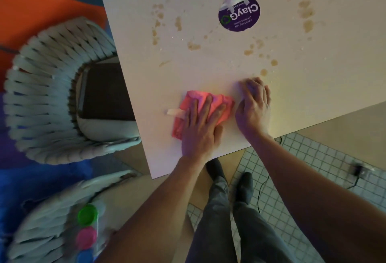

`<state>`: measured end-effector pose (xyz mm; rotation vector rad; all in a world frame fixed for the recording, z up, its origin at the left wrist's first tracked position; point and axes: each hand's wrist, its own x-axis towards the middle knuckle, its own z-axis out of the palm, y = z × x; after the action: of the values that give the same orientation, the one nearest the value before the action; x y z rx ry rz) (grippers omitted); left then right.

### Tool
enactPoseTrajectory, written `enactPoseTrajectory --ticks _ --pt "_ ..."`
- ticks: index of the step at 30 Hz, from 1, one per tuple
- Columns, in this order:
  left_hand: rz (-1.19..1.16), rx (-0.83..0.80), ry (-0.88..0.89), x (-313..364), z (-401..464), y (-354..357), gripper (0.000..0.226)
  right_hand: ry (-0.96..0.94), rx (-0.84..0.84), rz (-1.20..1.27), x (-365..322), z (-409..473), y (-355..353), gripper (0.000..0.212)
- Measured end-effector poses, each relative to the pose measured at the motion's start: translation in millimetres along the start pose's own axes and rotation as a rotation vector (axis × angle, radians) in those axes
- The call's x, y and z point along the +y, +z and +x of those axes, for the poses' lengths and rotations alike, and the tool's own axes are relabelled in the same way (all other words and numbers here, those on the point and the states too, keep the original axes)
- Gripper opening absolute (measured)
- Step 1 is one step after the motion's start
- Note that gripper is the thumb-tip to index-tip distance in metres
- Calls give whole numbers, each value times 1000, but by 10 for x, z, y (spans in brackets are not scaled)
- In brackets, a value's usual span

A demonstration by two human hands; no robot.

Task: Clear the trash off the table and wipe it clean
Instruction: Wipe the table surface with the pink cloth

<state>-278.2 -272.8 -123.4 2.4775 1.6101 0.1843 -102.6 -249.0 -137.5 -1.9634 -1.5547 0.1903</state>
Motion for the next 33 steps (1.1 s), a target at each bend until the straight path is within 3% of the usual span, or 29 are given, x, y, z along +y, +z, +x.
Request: enactPoseTrajectory --ticks 4,8,13,19,25,33 --pt "17 -48 34 -201 -439 -141 51 -67 -82 -43 88 -45 -109 57" --pt "27 -25 -53 -473 -713 -266 52 -87 -111 -71 105 -93 -153 56" --pt "7 -69 -126 -624 -575 -401 68 -61 -111 -85 33 -72 -158 54" --pt "88 -16 -36 -456 -473 -289 60 -49 -112 -100 27 -76 -164 54" --pt "123 -46 -86 -563 -343 -212 56 -53 -147 -134 14 -58 -165 56" --pt "102 -1 -356 -327 242 -169 53 -67 -151 -167 5 -82 -153 56"
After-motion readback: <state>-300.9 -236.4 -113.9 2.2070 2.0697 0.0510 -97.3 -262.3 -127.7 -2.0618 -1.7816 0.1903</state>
